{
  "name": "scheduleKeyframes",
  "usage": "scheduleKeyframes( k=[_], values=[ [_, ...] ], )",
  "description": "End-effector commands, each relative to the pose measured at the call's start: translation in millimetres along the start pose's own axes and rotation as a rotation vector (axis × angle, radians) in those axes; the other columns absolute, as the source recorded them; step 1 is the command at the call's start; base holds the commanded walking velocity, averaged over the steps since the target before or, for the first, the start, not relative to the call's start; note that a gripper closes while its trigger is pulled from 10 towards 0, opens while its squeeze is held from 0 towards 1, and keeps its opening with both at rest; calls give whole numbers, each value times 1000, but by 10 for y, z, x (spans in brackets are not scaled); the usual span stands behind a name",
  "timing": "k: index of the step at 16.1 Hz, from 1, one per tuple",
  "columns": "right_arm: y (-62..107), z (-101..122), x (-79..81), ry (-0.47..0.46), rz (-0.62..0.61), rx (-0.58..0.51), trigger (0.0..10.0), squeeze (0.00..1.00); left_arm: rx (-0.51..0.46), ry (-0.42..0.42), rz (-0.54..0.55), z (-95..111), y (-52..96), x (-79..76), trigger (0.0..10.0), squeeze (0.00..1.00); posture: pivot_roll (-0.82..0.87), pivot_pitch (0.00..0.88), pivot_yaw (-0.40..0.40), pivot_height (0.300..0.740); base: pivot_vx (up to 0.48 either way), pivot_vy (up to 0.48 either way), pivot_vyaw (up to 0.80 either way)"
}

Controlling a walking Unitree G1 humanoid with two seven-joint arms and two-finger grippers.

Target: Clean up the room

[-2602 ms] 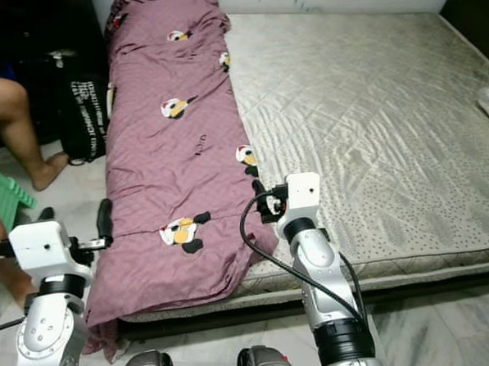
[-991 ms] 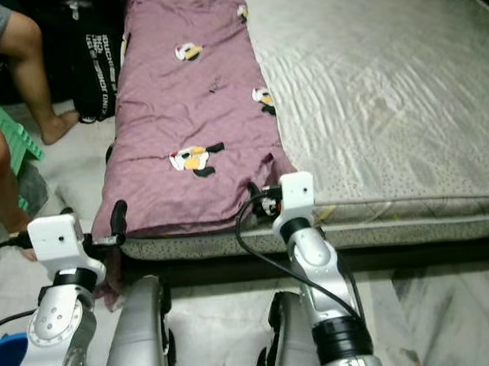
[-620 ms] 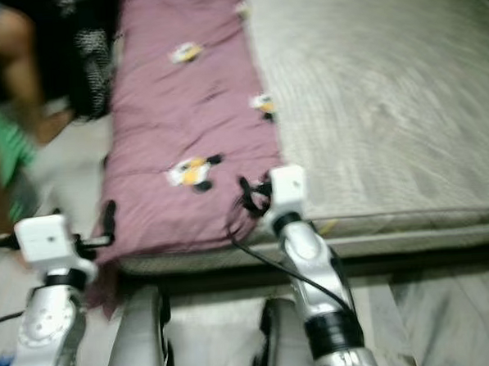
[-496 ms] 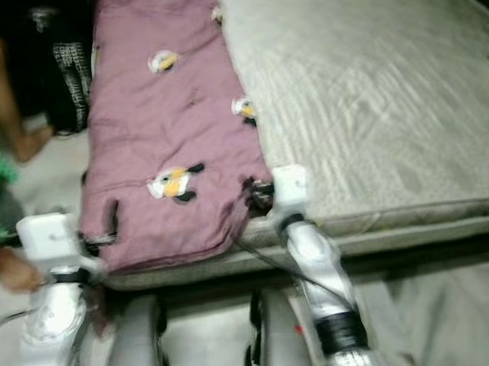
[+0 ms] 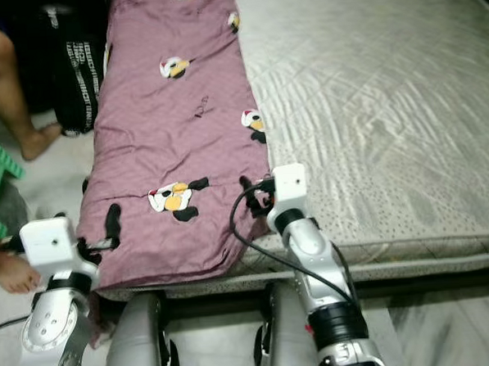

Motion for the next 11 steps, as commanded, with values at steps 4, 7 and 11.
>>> scheduleKeyframes(
  k=[4, 7, 11],
  values=[
    [-113, -56, 237, 0, 152, 35, 10000, 0, -12, -54, 65, 93, 101, 92, 10000, 0, 169, 201, -93, 558, 0, 0, 0],
    [-171, -61, 348, 17, 204, 36, 10000, 0, -27, -123, 150, 195, 220, 238, 10000, 0, 197, 227, -94, 558, 0, 0, 0],
    [-270, 184, 528, -34, 267, -91, 10000, 0, -1, -133, 180, 172, 420, 332, 10000, 0, 241, 234, -110, 558, 0, 0, 0]
  ],
)
Point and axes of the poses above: a point about 5 cm out from each wrist's last joint towards the gripper, its own y axis pointing back from the gripper into the wrist, its own z axis along the axis of the wrist's last joint, x = y × z, the point moved 3 cm from there along -y, pointing out of the wrist towards the gripper, and after that the axes turned 10 degrees about y, right-handed, at the moved point
